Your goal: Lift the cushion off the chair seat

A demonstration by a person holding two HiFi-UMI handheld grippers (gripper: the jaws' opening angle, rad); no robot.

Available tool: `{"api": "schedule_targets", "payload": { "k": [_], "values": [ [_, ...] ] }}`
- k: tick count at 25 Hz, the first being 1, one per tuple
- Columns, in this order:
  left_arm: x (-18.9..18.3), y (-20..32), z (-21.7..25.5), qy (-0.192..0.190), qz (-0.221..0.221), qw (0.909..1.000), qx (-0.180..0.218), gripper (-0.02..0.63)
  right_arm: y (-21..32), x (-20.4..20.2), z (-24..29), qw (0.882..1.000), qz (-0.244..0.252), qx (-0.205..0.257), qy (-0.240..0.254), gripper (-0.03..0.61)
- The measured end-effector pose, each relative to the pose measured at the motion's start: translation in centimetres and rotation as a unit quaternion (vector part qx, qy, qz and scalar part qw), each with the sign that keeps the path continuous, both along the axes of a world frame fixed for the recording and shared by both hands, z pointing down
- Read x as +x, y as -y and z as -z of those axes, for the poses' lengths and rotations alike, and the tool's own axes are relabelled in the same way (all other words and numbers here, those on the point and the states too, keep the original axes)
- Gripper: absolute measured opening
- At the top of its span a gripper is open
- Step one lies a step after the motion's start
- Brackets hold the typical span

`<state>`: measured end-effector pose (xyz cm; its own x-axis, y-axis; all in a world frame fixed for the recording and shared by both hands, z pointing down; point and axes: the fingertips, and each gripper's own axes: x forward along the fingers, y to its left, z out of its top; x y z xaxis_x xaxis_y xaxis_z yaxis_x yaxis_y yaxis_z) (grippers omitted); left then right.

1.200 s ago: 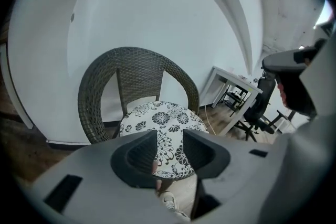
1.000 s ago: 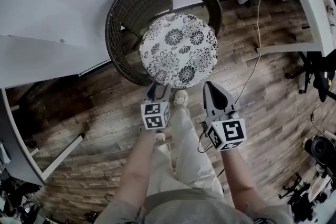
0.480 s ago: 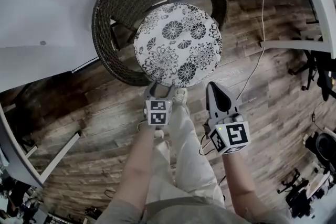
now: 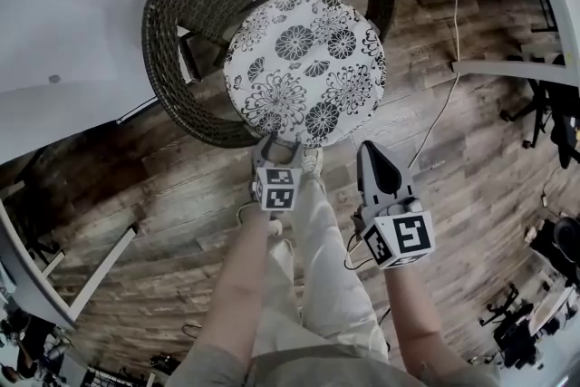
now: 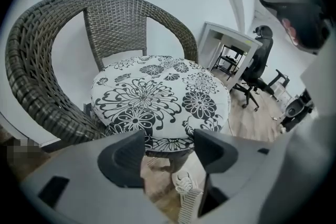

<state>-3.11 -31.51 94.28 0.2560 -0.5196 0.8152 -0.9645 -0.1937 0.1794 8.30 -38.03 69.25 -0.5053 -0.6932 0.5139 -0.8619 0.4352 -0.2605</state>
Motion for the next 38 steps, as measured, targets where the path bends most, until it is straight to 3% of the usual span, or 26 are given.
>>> {"api": "schedule_targets", "payload": {
  "k": [16,21,23,38],
  "values": [
    [0.1,0.1,-0.9,0.011,0.012,0.9998,-0.014,0.23,0.3,0.3,0.1,1.0,-0.012,0.0,0.0,-0.006],
    [0.1,0.5,-0.8,0.024,0.001,0.9994,-0.024,0.079,0.4,0.8,0.7,1.0,-0.018,0.003,0.0,-0.006],
    [0.1,0.6,-0.6,0.027,0.003,0.9993,-0.026,0.049,0.2,0.9,1.0,1.0,-0.02,0.005,-0.002,-0.006],
    [0.2,1.1,8.0,-0.013,0.018,0.9997,0.005,0.035,-0.9,0.2,8.0,0.998,-0.021,0.051,0.0,-0.006]
  ]
}}
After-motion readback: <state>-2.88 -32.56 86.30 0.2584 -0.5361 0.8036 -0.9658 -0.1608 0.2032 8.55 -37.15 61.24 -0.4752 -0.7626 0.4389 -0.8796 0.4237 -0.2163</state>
